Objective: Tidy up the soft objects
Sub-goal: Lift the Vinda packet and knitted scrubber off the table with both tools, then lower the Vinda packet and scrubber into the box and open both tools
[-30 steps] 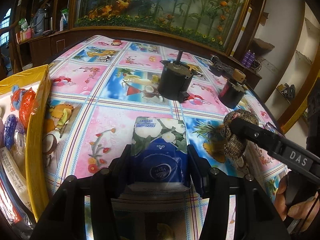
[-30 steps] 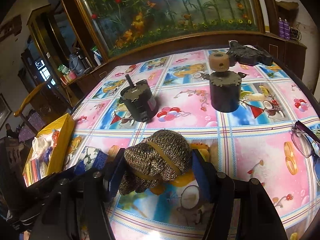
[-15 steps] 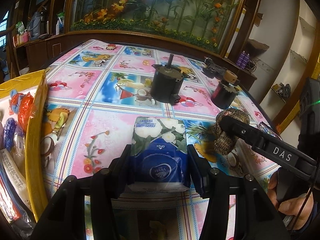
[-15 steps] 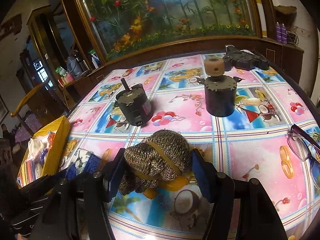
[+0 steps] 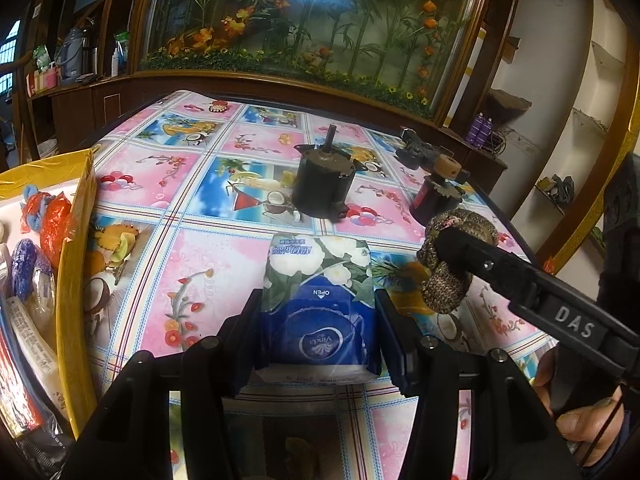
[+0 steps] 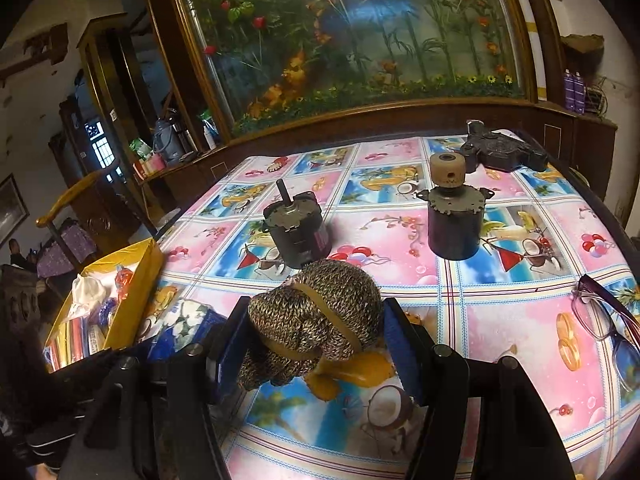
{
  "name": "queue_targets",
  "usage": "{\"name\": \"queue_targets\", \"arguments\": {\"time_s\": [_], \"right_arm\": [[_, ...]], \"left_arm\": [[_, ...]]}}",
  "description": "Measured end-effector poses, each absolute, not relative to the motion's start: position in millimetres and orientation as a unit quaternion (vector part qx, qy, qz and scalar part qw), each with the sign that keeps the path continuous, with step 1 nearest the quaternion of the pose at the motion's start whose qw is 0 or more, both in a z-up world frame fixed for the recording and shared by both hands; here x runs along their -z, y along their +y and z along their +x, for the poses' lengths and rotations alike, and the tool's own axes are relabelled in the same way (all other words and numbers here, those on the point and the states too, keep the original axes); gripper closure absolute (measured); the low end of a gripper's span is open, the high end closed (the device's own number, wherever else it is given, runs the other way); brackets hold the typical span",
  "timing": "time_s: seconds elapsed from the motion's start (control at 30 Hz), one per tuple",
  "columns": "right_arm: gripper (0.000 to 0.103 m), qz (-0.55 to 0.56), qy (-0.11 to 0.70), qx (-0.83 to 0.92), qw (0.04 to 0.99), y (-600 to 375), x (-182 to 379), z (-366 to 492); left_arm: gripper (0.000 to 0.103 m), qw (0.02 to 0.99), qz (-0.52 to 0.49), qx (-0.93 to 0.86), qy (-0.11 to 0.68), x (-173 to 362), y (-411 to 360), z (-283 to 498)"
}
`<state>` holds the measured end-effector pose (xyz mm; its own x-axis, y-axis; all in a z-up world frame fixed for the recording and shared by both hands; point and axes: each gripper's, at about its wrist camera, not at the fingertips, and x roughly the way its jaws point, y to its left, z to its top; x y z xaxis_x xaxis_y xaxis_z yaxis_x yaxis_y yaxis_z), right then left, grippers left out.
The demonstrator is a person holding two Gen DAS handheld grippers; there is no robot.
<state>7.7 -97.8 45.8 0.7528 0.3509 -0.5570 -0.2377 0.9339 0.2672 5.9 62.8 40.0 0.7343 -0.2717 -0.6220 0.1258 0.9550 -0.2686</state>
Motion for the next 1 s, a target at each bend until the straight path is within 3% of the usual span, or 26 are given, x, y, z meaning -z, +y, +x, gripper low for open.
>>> {"name": "queue_targets", "arguments": {"time_s": [0.43,0.7,1.0], "right_arm": [[0.034,0.100,0.305,-0.210,0.924,-64.3,-57.6,-11.4],[0.034,0.061,0.324,-0.304,0.894,32.4,-77.8,-20.6],[0.034,0.015,0.357,-0.370,0.857,153.6,-101.2,-0.6]], "left_arm": [[0.051,0.930,-0.151,0.109,0.315,-74.3,117.0,-48.6],[0.051,0.942,-0.185,0.036,0.278,-100.9,210.9,-80.6],[0.050,0.932,-0.220,-0.053,0.283,-88.2,298.5,-77.9]]}}
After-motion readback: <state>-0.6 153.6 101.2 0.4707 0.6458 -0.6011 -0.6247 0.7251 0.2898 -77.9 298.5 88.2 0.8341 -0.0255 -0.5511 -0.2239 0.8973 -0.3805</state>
